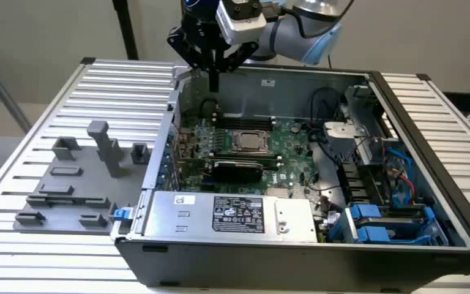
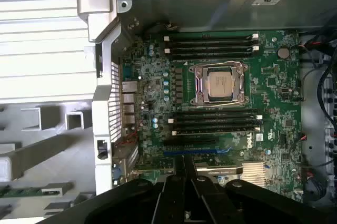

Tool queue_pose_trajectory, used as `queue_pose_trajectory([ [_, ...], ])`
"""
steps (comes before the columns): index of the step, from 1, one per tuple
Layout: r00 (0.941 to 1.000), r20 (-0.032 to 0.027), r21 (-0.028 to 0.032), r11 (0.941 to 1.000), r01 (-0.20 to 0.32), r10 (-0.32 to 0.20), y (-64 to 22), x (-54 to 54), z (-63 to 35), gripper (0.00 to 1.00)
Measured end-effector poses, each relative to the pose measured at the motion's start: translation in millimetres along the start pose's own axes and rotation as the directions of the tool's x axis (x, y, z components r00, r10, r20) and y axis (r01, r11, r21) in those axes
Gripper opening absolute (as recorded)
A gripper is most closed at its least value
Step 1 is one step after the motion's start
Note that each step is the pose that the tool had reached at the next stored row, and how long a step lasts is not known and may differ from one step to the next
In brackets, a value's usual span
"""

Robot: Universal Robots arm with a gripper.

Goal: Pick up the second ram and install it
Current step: 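Reach for the second ram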

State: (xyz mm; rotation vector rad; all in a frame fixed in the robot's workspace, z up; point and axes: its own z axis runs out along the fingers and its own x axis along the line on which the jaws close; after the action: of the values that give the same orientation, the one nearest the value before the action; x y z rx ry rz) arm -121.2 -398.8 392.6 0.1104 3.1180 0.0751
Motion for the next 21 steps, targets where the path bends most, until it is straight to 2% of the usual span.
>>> queue_pose_trajectory([
  [14, 1.0000, 0.0000, 0.0001, 1.0000, 0.000, 0.000, 0.0, 0.7, -0.1, 0.11],
  [17, 1.0000, -0.0007, 0.0002, 1.0000, 0.000, 0.000, -0.3, 5.0, -0.1, 0.11],
  [21, 1.0000, -0.0008, 0.0001, 1.0000, 0.000, 0.000, -1.5, 20.6, -0.3, 0.11],
])
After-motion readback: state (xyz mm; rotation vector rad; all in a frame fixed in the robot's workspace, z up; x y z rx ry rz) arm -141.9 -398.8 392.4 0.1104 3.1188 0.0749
